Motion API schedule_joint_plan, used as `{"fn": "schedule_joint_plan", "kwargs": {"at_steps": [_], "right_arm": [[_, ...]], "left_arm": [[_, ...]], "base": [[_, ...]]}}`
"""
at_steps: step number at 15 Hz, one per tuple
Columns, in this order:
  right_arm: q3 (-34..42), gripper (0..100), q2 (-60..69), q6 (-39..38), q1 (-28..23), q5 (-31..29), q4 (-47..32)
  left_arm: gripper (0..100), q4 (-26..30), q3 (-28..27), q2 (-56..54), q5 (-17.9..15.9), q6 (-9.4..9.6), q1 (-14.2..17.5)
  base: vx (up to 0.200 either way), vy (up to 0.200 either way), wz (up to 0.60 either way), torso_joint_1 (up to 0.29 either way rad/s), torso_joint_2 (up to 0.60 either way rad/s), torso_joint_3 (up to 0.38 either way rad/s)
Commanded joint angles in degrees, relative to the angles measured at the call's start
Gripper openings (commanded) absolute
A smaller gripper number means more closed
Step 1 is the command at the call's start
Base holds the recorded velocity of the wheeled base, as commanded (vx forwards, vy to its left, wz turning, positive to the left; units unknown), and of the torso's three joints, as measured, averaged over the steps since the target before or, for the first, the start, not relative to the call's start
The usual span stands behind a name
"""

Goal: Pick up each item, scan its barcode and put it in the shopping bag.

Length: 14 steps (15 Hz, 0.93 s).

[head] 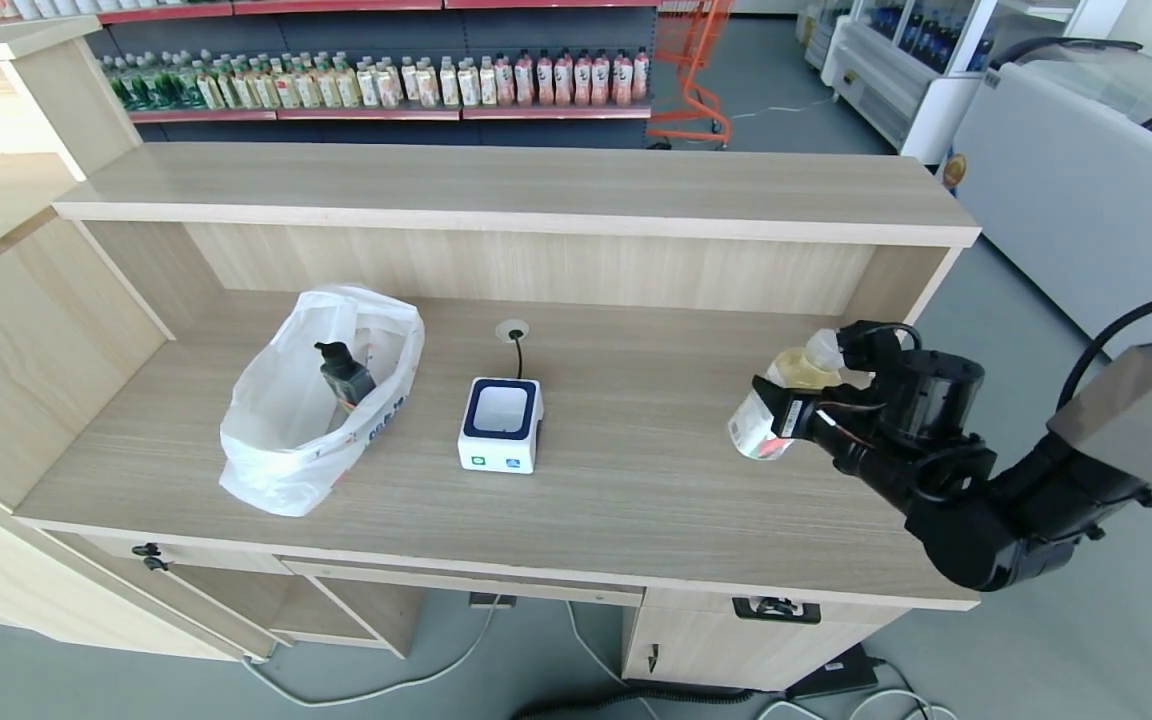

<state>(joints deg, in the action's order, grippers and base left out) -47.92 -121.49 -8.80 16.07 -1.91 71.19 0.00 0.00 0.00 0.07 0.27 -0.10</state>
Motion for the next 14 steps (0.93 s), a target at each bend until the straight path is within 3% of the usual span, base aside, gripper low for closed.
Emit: {"fn": "schedule_joint_plan", "kwargs": {"at_steps": [1, 4, 5, 7, 14], "right_arm": [[4.1, 0, 9.2, -4.3, 1.6, 10.6, -6.6], [8.1, 0, 14.4, -8.8, 2.7, 22.6, -9.5], [9.0, 0, 16.5, -8.7, 2.8, 30.8, -11.3], [9.2, 0, 17.2, -8.1, 4.3, 36.7, -12.7], [11.4, 0, 22.9, -9.5, 11.5, 37.2, -15.6]], "left_arm": [[100, 0.0, 0.0, 0.0, 0.0, 0.0, 0.0], [100, 0.0, 0.0, 0.0, 0.0, 0.0, 0.0], [100, 0.0, 0.0, 0.0, 0.0, 0.0, 0.0], [100, 0.0, 0.0, 0.0, 0.0, 0.0, 0.0], [100, 0.0, 0.0, 0.0, 0.0, 0.0, 0.0]], "base": [[0.0, 0.0, 0.0, 0.0, 0.0, 0.0], [0.0, 0.0, 0.0, 0.0, 0.0, 0.0], [0.0, 0.0, 0.0, 0.0, 0.0, 0.0], [0.0, 0.0, 0.0, 0.0, 0.0, 0.0], [0.0, 0.0, 0.0, 0.0, 0.0, 0.0]]}}
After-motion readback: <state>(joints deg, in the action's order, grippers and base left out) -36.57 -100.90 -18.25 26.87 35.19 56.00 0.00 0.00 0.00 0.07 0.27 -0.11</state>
